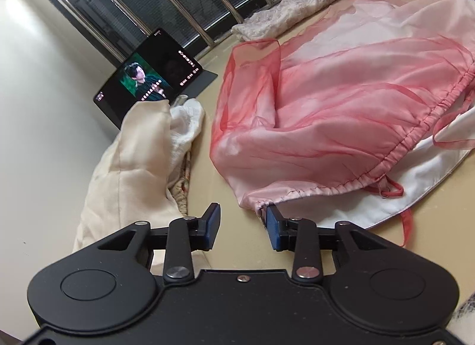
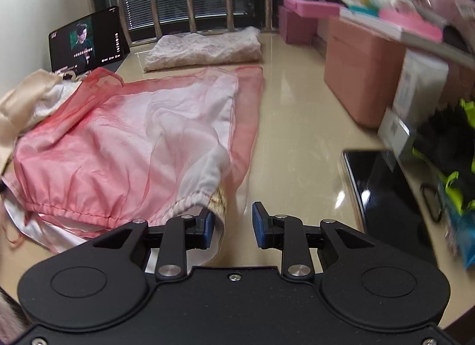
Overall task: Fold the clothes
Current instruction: 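Lay the lifted pink skirt flat onto the open table with both grippers, then grasp the skirt waistband with both grippers, lift and shake it out flat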
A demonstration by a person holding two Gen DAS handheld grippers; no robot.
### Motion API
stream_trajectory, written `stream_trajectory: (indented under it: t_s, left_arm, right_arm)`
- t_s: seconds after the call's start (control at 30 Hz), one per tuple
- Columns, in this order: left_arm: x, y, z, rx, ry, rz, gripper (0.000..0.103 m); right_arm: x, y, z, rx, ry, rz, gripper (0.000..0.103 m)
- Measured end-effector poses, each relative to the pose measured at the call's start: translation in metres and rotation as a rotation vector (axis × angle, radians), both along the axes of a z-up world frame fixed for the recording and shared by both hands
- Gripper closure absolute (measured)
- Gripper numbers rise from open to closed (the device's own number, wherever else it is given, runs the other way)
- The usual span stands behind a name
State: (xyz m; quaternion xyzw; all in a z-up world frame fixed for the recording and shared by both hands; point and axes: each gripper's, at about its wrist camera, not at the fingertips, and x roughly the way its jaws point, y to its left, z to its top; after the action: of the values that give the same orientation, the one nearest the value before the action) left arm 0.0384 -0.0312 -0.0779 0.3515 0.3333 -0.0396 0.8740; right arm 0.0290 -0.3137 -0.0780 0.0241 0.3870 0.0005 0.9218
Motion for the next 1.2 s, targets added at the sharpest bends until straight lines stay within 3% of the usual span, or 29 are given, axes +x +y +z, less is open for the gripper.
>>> stream_trajectory:
  t_s: [0.07, 0.17, 0.3, 0.43, 0.57, 0.77, 0.87, 0.97, 1.2]
  left_arm:
    - [0.0, -0.002, -0.002, 0.028, -0.014, 0.0, 0.069]
    - [-0.001, -0.003, -0.004, 0.058, -0.016, -0.014, 0.069]
    - [0.005, -0.004, -0.008, 0.077, 0.014, -0.012, 0.068]
    - [0.014, 0.001, -0.013, 0.043, 0.059, 0.014, 0.069]
    - [0.02, 0.006, -0.014, -0.007, 0.075, 0.045, 0.069]
    - [0.02, 0.001, -0.007, -0.02, 0.009, 0.078, 0.093]
    - [0.012, 0.001, 0.019, -0.046, -0.065, 0.092, 0.096]
    - [0.0, 0.007, 0.063, -0.115, -0.099, 0.095, 0.095]
    - [-0.058, 0.026, 0.192, -0.171, -0.352, 0.101, 0.096]
  right_arm:
    - [0.001, 0.005, 0.0, -0.016, 0.005, 0.013, 0.075]
    - [0.0, 0.009, 0.001, -0.02, 0.006, 0.019, 0.083]
    - [-0.001, 0.01, 0.004, -0.026, -0.006, 0.023, 0.084]
    - [0.001, 0.009, 0.005, -0.005, -0.008, 0.028, 0.094]
    - [0.003, 0.007, 0.001, 0.028, 0.0, 0.012, 0.096]
    - [-0.002, 0.0, 0.004, 0.098, -0.039, -0.049, 0.1]
    - [-0.009, -0.007, 0.019, 0.15, -0.089, -0.077, 0.101]
    - [-0.018, -0.008, 0.048, 0.175, -0.149, -0.056, 0.101]
    - [-0.067, -0.01, 0.164, 0.203, -0.409, 0.038, 0.101]
